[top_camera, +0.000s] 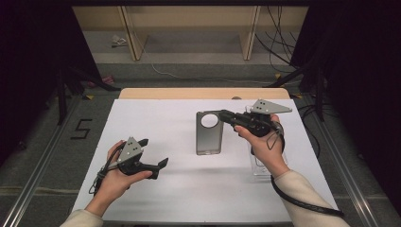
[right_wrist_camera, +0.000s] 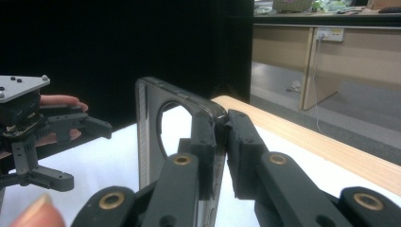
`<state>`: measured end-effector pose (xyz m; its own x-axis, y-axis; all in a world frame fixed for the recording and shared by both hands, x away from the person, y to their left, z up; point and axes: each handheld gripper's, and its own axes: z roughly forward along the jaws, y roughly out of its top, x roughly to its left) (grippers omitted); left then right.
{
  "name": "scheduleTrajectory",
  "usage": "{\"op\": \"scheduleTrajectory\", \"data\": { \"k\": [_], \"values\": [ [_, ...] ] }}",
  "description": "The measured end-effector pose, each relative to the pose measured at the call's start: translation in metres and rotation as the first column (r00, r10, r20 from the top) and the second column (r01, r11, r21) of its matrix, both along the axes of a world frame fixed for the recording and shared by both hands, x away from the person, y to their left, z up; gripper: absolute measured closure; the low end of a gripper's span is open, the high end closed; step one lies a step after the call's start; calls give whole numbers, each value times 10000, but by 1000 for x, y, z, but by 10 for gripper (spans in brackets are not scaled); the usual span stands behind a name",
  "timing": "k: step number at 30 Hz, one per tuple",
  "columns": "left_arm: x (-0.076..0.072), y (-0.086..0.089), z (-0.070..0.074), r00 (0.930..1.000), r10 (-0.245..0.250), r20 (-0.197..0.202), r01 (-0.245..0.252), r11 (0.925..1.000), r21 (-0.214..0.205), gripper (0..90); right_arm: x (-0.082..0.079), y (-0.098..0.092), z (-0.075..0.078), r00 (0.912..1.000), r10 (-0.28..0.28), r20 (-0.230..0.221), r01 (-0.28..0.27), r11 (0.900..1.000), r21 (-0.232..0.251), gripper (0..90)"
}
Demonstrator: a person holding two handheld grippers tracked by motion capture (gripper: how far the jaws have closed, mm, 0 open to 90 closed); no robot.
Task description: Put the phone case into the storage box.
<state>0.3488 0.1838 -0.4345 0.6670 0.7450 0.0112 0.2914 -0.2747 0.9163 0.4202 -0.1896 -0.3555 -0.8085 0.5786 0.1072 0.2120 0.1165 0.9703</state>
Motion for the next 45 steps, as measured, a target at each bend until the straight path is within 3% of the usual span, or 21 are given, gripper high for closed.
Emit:
{"op": "scheduleTrajectory", "data": {
  "k": [45],
  "values": [
    [1,2,0,9999,118,113,-119,9998,137,22,6,-25,16,9987,-412,311,404,9989,250,824]
  ]
}}
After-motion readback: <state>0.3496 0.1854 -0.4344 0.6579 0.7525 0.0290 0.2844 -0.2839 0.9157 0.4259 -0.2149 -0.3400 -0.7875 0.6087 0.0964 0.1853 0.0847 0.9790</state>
